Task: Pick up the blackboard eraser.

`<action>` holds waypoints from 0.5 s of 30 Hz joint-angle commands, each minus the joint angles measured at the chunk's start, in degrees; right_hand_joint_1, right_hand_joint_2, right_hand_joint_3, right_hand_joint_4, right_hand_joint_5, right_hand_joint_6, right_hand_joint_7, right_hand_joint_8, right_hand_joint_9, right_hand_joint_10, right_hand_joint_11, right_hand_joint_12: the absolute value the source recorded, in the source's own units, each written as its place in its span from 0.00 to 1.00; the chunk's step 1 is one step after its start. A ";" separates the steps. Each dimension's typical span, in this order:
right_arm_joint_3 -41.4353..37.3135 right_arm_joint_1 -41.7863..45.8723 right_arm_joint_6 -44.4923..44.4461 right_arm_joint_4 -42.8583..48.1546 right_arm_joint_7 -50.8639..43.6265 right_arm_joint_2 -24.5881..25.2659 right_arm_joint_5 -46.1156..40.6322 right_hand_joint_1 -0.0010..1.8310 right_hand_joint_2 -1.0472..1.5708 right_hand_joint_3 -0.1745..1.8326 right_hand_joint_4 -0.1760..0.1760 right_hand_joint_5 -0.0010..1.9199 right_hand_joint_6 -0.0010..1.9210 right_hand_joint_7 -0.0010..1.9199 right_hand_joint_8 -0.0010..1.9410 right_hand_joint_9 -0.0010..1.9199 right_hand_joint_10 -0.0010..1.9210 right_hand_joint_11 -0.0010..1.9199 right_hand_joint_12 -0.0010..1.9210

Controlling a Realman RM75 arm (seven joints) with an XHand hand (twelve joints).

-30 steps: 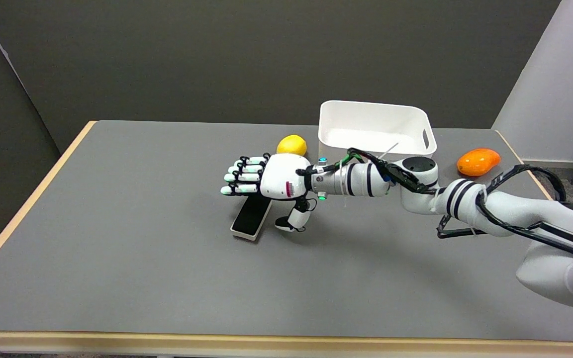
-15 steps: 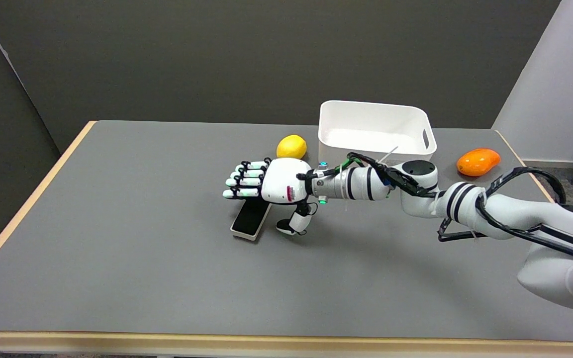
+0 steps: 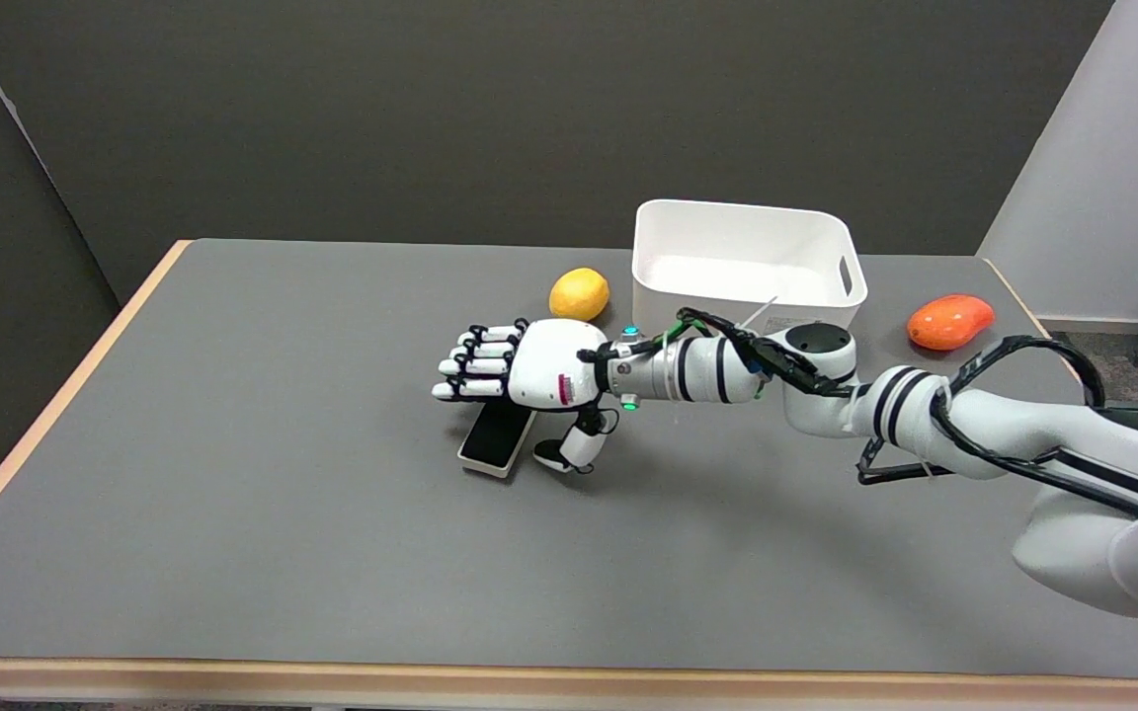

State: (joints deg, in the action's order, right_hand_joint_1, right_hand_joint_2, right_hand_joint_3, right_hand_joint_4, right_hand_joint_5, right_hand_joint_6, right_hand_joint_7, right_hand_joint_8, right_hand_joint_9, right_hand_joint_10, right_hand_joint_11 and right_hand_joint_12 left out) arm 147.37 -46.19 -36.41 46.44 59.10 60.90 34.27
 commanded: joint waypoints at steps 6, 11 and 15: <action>0.21 -0.67 2.44 -2.25 -0.09 2.84 -0.08 0.39 0.76 0.51 0.70 0.05 0.28 0.08 0.13 0.05 0.23 0.00 0.19; 0.05 -0.11 3.71 -1.85 -0.09 2.79 -0.08 0.42 0.77 0.51 0.71 0.08 0.54 0.19 0.27 0.14 0.33 0.00 0.33; -0.27 0.28 4.16 -1.61 -0.09 2.69 -0.08 0.44 0.78 0.50 0.69 0.12 0.60 0.23 0.37 0.20 0.45 0.00 0.44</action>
State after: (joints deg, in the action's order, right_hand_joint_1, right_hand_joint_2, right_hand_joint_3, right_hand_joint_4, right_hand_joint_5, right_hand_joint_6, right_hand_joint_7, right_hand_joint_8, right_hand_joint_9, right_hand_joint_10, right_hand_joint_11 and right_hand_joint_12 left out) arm 147.50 -46.62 -34.59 44.89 59.05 62.87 34.22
